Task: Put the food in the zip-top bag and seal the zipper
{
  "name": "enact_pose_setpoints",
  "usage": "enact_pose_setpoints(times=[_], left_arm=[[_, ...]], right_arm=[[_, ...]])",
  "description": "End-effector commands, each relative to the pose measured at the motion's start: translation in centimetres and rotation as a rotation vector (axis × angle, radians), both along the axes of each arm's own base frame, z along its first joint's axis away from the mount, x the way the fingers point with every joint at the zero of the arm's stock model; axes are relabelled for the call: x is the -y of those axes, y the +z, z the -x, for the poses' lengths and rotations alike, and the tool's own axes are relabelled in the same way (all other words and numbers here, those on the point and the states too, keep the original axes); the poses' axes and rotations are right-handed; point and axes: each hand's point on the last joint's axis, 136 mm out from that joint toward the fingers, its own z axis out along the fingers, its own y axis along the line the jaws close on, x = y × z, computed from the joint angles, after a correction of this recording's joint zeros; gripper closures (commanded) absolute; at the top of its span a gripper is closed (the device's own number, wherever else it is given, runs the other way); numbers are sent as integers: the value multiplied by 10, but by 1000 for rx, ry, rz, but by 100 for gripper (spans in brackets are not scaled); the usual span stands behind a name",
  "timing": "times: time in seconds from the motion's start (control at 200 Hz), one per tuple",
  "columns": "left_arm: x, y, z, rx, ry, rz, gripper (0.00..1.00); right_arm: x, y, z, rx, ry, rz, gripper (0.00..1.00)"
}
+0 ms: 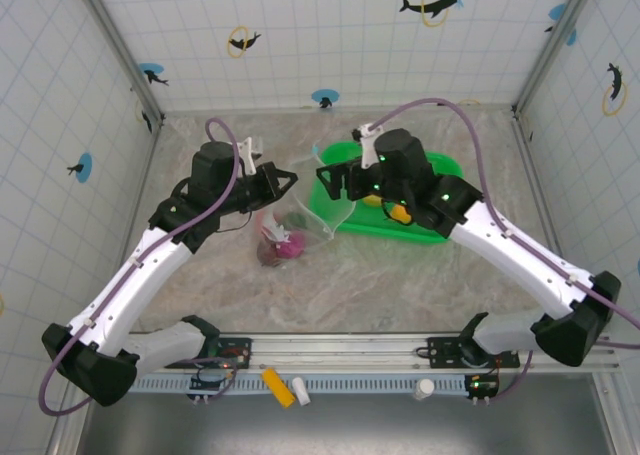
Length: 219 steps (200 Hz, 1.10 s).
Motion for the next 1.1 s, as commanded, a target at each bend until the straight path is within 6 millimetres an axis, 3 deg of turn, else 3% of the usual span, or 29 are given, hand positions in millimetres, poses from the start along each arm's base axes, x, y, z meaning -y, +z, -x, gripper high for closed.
enact_pose_setpoints(times=[0.0,0.105,0.305,0.47,0.596,0.731,0.871,1.091], left_arm=[[-6,-1,2,25,6,-48,100],[-6,-8,2,9,-6,-75,100],[7,-13,3,-31,-59,-47,100],[23,-21,3,-71,-85,-29,100],[25,-29,3,-95,-66,2,100],[24,-30,0,-100,-40,21,100],[25,-26,-5,-96,-19,36,100],[35,-49,-16,-117,-68,-36,100]], right_arm=[[20,8,-10,15,-22,-96,0],[57,-15,-26,-41,-141,-42,0],[142,-103,-49,-199,-422,174,0],[187,-157,-66,-308,-594,327,0],[200,-181,-83,-388,-668,394,0],[208,-189,-105,-402,-756,438,0],[224,-209,-122,-415,-862,500,0],[228,-244,-144,-507,-879,534,0]])
